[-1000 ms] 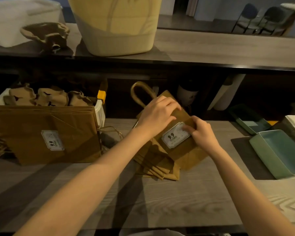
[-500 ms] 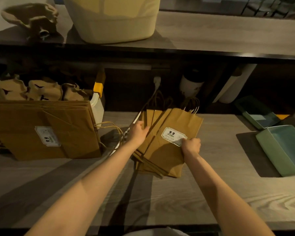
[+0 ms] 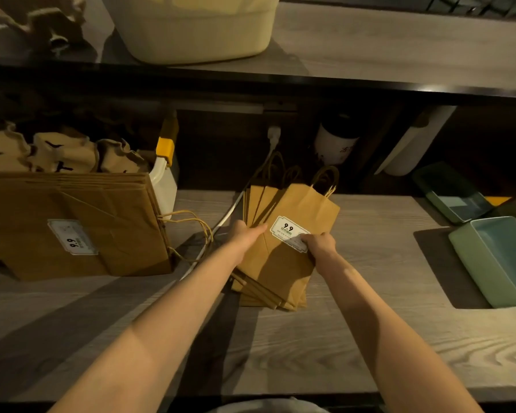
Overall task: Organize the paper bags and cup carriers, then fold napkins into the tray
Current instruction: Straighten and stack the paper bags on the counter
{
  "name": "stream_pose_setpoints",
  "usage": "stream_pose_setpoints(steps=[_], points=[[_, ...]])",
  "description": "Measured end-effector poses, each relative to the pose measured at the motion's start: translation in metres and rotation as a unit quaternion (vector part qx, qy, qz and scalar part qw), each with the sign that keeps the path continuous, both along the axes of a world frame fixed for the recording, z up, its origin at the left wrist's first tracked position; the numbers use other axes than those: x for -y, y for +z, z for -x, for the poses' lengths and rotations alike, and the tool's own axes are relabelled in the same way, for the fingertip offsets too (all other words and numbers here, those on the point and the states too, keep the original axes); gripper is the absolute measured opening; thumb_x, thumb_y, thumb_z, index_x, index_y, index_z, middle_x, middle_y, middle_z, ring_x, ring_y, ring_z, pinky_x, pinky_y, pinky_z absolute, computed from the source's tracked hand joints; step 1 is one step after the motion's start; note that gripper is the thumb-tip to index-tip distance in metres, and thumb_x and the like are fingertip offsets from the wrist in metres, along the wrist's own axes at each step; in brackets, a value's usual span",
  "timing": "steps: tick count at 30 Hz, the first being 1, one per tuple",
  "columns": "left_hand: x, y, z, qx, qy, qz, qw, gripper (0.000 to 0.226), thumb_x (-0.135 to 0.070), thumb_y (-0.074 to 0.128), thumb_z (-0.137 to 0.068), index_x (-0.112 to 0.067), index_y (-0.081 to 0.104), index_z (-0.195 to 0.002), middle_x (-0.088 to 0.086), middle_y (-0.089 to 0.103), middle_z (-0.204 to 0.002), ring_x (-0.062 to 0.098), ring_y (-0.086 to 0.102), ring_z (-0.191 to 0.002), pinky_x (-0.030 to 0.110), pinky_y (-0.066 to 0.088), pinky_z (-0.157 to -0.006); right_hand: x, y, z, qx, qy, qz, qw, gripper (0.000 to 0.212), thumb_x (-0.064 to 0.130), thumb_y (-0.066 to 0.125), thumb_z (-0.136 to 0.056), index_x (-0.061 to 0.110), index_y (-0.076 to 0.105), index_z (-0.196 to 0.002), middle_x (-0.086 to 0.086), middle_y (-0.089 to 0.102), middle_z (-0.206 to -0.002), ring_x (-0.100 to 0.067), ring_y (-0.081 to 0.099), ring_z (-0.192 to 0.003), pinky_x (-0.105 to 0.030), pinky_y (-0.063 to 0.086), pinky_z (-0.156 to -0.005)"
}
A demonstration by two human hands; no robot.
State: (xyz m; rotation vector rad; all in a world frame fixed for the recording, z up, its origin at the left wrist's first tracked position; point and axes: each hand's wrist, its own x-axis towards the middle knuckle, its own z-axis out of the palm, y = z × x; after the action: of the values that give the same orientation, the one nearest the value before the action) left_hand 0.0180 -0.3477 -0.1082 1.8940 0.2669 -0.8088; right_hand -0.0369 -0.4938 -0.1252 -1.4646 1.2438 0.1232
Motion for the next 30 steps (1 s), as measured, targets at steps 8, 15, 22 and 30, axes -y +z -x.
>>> stream_pose_setpoints(steps=[8, 15, 22, 30], points=[[0.009, 0.017, 0.02, 0.14, -0.081, 0.021, 0.987, 0.055, -0.018, 0.059, -0.089, -0.008, 0.034, -0.136, 0.01, 0.048, -0.136, 0.024, 0.047, -0.125, 0.041, 0.039, -0.104, -0.001, 0.005, 0.039, 0.174, -0.091, -0.096, 0.976, 0.047, 0.017, 0.062, -0.09, 0.006, 0.035, -0.126, -0.009, 0.058, -0.111, -0.026, 0.059, -0.101, -0.044, 0.052, -0.086], [0.004, 0.043, 0.041, 0.211, -0.155, 0.077, 0.962, 0.046, -0.01, 0.051, -0.093, -0.01, 0.033, -0.136, 0.01, 0.051, -0.132, 0.022, 0.05, -0.122, 0.034, 0.04, -0.103, -0.009, 0.031, 0.076, 0.308, -0.107, -0.055, 0.944, 0.05, 0.011, 0.063, -0.088, 0.013, 0.04, -0.133, -0.007, 0.062, -0.117, -0.024, 0.062, -0.103, -0.045, 0.048, -0.095], [-0.013, 0.062, 0.054, 0.28, -0.2, 0.048, 0.938, 0.049, -0.011, 0.047, -0.096, -0.013, 0.025, -0.139, 0.007, 0.04, -0.142, 0.022, 0.038, -0.133, 0.031, 0.033, -0.105, -0.017, 0.053, 0.088, 0.396, -0.027, 0.048, 0.917, 0.053, 0.005, 0.064, -0.086, 0.024, 0.04, -0.129, -0.001, 0.058, -0.124, -0.017, 0.058, -0.113, -0.04, 0.046, -0.1], [-0.033, 0.06, 0.042, 0.278, -0.152, 0.067, 0.946, 0.067, -0.01, 0.05, -0.094, -0.017, 0.008, -0.146, 0.006, 0.035, -0.144, 0.022, 0.035, -0.134, 0.021, 0.029, -0.1, -0.035, 0.064, 0.061, 0.356, 0.125, 0.165, 0.911, 0.057, 0.01, 0.059, -0.09, 0.018, 0.024, -0.134, 0.01, 0.045, -0.118, -0.007, 0.046, -0.11, -0.023, 0.04, -0.093]])
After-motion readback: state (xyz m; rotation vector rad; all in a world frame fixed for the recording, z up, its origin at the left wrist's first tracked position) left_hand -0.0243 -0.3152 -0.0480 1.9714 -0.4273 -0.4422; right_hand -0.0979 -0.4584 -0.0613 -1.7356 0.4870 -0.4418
